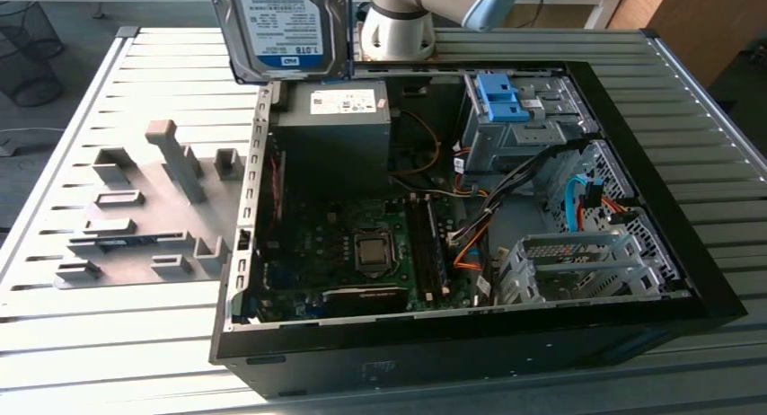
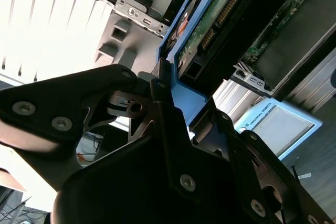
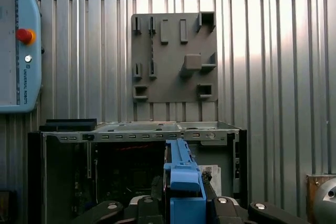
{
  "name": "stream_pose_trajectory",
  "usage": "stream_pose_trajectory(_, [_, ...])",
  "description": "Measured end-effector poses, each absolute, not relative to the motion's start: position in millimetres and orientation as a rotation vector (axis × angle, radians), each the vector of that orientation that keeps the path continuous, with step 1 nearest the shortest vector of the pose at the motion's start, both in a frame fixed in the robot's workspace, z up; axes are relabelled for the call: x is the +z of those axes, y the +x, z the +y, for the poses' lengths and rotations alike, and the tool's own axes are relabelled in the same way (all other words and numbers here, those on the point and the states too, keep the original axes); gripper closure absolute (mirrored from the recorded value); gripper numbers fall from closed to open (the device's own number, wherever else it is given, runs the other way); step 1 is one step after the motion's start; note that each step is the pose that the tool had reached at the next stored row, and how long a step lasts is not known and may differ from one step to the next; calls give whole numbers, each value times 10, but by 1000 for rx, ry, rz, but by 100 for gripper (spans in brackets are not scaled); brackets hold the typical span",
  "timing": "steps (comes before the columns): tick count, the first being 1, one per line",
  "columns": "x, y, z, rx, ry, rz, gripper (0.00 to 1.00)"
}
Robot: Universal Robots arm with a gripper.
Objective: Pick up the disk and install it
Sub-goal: 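Pick up the disk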
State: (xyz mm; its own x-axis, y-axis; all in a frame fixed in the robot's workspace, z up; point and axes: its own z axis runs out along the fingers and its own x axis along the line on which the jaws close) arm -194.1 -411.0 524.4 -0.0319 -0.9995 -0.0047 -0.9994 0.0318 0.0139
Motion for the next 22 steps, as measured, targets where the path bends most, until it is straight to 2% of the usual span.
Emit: stream_pose_trajectory(22, [5243, -1814, -4137, -21, 2181, -2252, 63])
